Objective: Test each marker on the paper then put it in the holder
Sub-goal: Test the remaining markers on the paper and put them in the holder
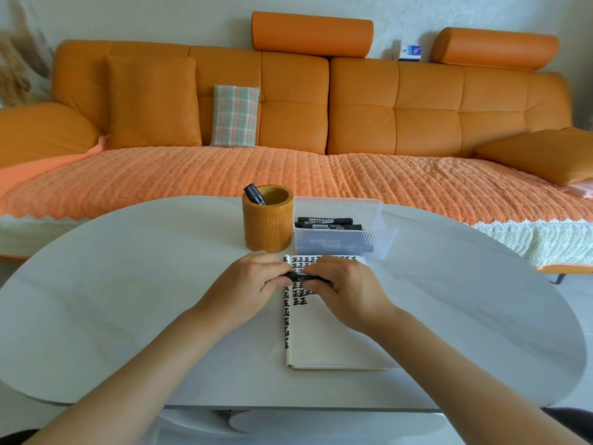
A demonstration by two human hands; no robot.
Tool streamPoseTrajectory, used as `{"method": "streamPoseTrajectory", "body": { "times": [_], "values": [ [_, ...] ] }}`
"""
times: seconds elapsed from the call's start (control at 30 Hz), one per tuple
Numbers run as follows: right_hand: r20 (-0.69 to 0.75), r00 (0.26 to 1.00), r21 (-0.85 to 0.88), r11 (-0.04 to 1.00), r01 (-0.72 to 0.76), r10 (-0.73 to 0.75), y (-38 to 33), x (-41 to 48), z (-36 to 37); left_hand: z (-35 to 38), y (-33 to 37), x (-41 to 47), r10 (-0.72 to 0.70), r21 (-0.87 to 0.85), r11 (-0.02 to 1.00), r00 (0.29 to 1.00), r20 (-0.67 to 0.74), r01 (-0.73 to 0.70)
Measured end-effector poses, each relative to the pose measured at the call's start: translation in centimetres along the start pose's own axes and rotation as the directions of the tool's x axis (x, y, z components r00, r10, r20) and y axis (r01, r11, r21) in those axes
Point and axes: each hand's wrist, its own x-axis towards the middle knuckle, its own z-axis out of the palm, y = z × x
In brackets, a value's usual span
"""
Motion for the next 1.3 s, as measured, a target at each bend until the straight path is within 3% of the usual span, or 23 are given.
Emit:
{"method": "streamPoseTrajectory", "body": {
  "times": [0.2, 0.37, 0.53, 0.67, 0.83, 1.0, 1.1, 1.2, 1.3],
  "values": [
    [0.121, 0.991, 0.036, 0.998, -0.058, 0.053, 0.1, -0.3, -0.2, 0.2, -0.3, 0.1, 0.048, 0.014, 0.999, 0.999, 0.02, -0.048],
    [0.15, 0.988, -0.045, 0.998, -0.036, 0.043, -0.2, -0.2, 0.4, 0.2, -0.7, 0.4, -0.001, -0.04, 0.999, 1.0, 0.023, 0.002],
    [0.123, 0.985, 0.037, 0.991, -0.131, 0.125, -0.1, 1.1, 0.5, -0.7, -2.4, 1.5, -0.155, -0.09, 0.986, 0.975, -0.16, 0.142],
    [-0.008, 0.976, 0.162, 0.964, -0.212, 0.216, -0.6, 3.8, -0.6, -1.3, -5.2, 2.6, -0.332, -0.096, 0.943, 0.875, -0.351, 0.32],
    [-0.141, 0.97, 0.254, 0.954, -0.16, 0.2, -2.1, 10.2, -3.2, -1.4, -7.6, 4.1, -0.534, -0.248, 0.842, 0.804, -0.26, 0.479],
    [-0.179, 0.969, 0.238, 0.963, -0.126, 0.171, -3.1, 16.3, -3.7, -1.6, -8.3, 5.3, -0.618, -0.393, 0.75, 0.775, -0.133, 0.531],
    [-0.099, 0.977, 0.134, 0.976, -0.173, 0.187, -2.8, 18.5, -2.7, -1.1, -8.3, 5.6, -0.627, -0.422, 0.72, 0.777, -0.055, 0.551],
    [0.039, 0.974, -0.082, 0.972, -0.22, 0.224, -2.4, 19.2, -1.5, -0.7, -8.0, 5.9, -0.591, -0.46, 0.732, 0.804, -0.06, 0.503],
    [0.123, 0.948, -0.191, 0.944, -0.268, 0.294, -2.2, 19.2, -1.0, -0.6, -8.2, 6.1, -0.617, -0.484, 0.709, 0.783, -0.076, 0.512]
  ]
}}
